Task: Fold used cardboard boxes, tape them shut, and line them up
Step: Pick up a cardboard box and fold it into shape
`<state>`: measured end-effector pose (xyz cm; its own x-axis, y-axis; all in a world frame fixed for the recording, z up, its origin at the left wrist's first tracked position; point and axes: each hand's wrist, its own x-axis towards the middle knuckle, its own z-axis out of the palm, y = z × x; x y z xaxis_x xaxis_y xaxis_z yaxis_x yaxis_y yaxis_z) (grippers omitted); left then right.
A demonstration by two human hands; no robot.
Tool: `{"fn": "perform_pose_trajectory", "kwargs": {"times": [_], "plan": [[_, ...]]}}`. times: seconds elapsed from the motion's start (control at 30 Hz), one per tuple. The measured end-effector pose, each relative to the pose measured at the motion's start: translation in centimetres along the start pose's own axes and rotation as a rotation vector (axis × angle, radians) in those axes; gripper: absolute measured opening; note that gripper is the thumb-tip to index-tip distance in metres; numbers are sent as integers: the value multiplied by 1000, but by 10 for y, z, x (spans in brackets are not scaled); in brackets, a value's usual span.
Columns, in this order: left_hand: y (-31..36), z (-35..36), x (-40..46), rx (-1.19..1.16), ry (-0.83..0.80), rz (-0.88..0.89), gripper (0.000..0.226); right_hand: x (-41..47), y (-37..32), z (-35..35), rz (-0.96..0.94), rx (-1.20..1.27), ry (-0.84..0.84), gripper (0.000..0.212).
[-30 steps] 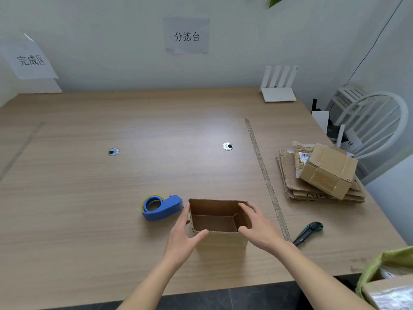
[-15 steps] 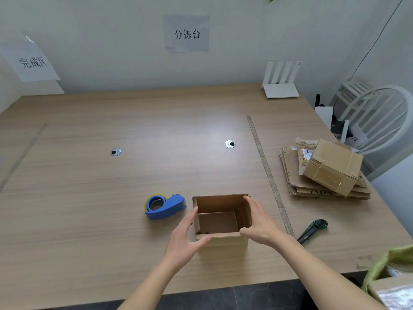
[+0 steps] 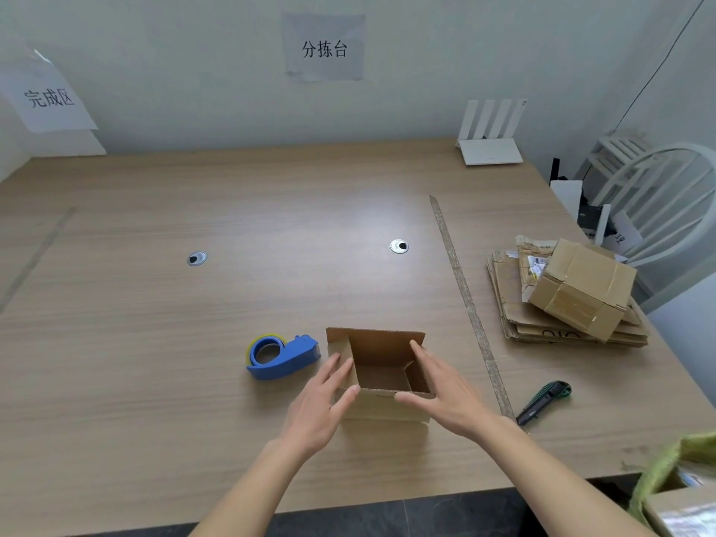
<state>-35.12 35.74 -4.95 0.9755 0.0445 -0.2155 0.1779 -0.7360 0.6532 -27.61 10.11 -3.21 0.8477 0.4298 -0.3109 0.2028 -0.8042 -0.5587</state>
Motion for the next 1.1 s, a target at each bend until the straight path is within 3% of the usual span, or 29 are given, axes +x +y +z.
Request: {"fn": "perform_pose_trajectory", "kwargs": {"times": [0.17,0.33,0.53,0.6,0.7,0.73,0.87,0.93,1.0,1.1], "plan": [[-1,0,5,37,16,2,64,8,-1,7,-43,-12,51,96],[-4,0,10,106,49,50,57,3,3,23,-55,164,257,95],[-14,-2,8,131,-16,64,51,14,4,21,3,102,-69,96],[-13,-1,10,114,32,43,50,21,2,18,0,125,-13,85],[-7,-1,14,94,156,20,51,23,2,18,-61,128,218,45],[-5,0,15,80,189,12,54,22,2,19,-70,105,292,43],[-3,10,19,105,261,-31,86,18,2,23,8,-116,398,84],[-4,14,24,152,305,-14,101,18,4,26,-2,-222,430,94],[-6,18,29,165,285,26,96,20,5,26,-15,-234,458,83],[-15,23,32,197,228,86,73,28,12,27,-66,-234,390,40]]}}
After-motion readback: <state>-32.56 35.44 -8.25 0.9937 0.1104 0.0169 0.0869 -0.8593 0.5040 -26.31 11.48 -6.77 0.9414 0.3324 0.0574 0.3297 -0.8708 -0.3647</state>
